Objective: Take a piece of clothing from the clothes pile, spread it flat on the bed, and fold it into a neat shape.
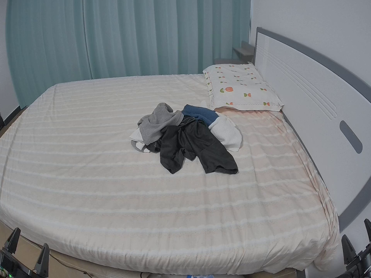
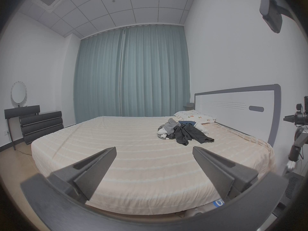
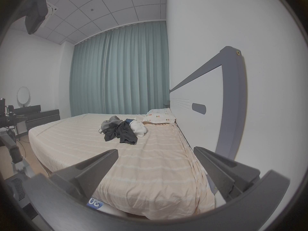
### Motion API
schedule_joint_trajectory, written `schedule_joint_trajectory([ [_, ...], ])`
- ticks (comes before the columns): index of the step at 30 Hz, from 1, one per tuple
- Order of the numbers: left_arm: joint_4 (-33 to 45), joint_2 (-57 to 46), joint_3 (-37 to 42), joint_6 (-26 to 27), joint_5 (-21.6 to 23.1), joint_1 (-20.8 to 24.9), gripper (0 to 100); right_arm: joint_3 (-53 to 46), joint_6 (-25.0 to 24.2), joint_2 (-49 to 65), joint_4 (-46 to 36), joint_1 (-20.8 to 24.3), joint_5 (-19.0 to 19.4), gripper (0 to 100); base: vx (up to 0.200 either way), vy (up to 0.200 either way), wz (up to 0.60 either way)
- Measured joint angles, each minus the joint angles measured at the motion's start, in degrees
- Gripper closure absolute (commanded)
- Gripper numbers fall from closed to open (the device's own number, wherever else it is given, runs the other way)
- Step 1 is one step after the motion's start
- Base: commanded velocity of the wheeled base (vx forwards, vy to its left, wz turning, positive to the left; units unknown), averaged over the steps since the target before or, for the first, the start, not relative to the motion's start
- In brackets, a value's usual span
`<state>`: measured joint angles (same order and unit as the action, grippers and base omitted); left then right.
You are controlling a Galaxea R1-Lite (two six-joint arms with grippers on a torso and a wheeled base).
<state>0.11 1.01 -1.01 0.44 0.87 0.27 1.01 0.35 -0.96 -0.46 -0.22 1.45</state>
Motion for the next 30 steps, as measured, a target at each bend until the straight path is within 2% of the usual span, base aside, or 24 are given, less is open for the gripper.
schedule_joint_trajectory([
  [5,0.0,0.0,0.0,0.0,0.0,0.1,0,0.7,-0.8,-0.1,0.5,0.1,0.6,0,0.000,0.000,0.00],
  [11,0.0,0.0,0.0,0.0,0.0,0.1,0,7.7,-3.6,-5.4,0.4,0.9,2.4,0,0.000,0.000,0.00],
  [18,0.0,0.0,0.0,0.0,0.0,0.1,0,12.1,-5.6,-21.1,2.6,3.4,4.2,0,0.000,0.000,0.00],
  [23,0.0,0.0,0.0,0.0,0.0,0.1,0,13.8,-7.2,-34.4,9.3,5.3,4.3,0,0.000,0.000,0.00],
  [30,0.0,0.0,0.0,0.0,0.0,0.1,0,17.4,-11.0,-53.8,19.3,8.0,2.4,0,0.000,0.000,0.00],
])
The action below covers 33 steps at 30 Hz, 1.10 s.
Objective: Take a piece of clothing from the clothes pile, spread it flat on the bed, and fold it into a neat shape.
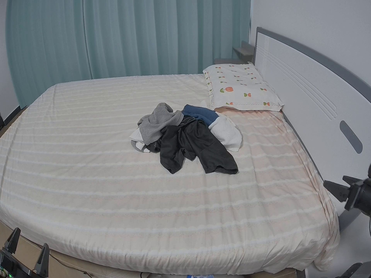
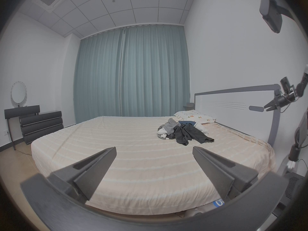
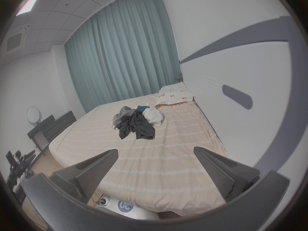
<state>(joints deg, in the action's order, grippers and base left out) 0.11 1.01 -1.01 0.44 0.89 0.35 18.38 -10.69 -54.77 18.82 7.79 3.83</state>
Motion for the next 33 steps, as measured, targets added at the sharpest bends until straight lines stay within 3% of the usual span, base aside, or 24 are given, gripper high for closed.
schedule_joint_trajectory([
  [15,0.0,0.0,0.0,0.0,-0.1,0.0,0,23.2,-11.5,-43.5,12.4,6.2,-7.3,0,0.000,0.000,0.00],
  [26,0.0,0.0,0.0,0.0,-0.2,0.0,0,51.7,-19.7,-74.8,13.1,11.4,-12.4,0,0.000,0.000,0.00],
  [33,0.0,0.0,0.0,0.0,-0.2,0.0,0,66.7,-23.3,-88.7,10.3,13.0,-14.2,0,0.000,0.000,0.00],
])
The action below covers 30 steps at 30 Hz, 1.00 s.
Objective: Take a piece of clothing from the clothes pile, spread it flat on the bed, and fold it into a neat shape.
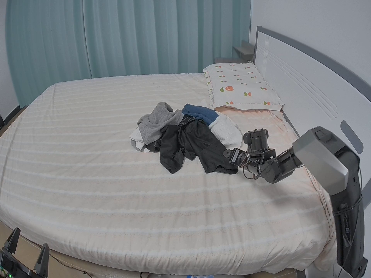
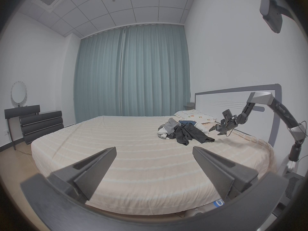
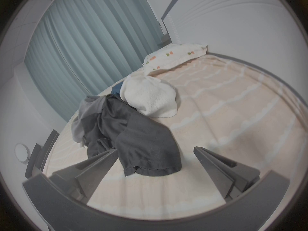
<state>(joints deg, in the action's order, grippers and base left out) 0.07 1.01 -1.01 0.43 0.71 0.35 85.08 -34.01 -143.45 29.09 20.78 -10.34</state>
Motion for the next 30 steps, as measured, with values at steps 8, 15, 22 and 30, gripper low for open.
schedule_joint_trajectory([
  [8,0.0,0.0,0.0,0.0,-0.1,0.0,0,10.4,-4.5,-8.3,-4.8,0.8,-1.0,0,0.000,0.000,0.00],
  [15,0.0,0.0,0.0,0.0,0.0,0.0,0,16.9,-6.2,-12.5,-6.2,1.0,-2.5,0,0.000,0.000,0.00],
  [22,0.1,0.0,0.0,0.1,-0.1,0.0,0,22.9,-6.3,-15.8,-7.7,1.3,-3.8,0,0.000,0.000,0.00],
  [30,0.1,0.0,0.0,0.1,-0.1,0.0,0,28.4,-6.7,-18.8,-10.2,1.3,-5.3,100,0.000,0.000,0.00],
])
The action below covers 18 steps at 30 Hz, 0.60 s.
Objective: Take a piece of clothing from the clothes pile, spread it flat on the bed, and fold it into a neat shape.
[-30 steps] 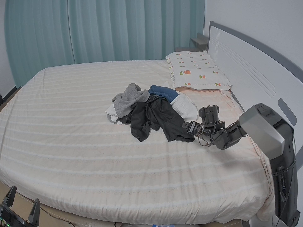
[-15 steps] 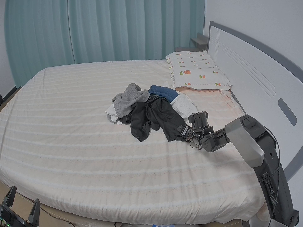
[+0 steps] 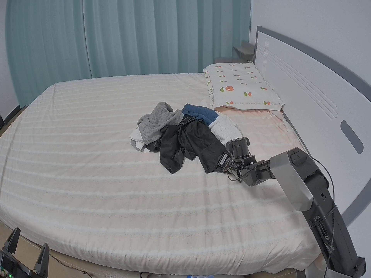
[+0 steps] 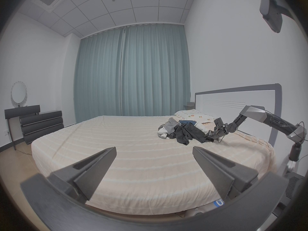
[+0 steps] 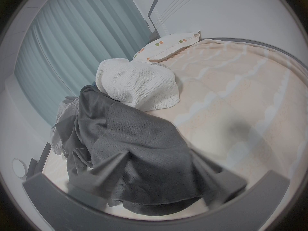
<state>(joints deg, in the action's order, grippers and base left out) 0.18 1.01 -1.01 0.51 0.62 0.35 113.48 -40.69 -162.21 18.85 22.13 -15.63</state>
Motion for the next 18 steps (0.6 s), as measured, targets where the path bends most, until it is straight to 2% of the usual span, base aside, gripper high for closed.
schedule_joint_trajectory([
  [5,0.0,0.0,0.0,-0.1,0.0,0.0,0,-0.9,-1.3,0.4,0.2,0.2,0.1,100,0.000,0.000,0.00],
  [9,0.0,0.0,0.0,-0.2,0.0,0.0,0,-5.4,-4.1,3.7,0.5,0.1,1.2,100,0.000,0.000,0.00],
  [18,-0.1,0.0,0.0,-0.7,-0.1,0.0,0,-25.1,-7.9,16.1,6.9,0.2,8.3,100,0.000,0.000,0.00],
])
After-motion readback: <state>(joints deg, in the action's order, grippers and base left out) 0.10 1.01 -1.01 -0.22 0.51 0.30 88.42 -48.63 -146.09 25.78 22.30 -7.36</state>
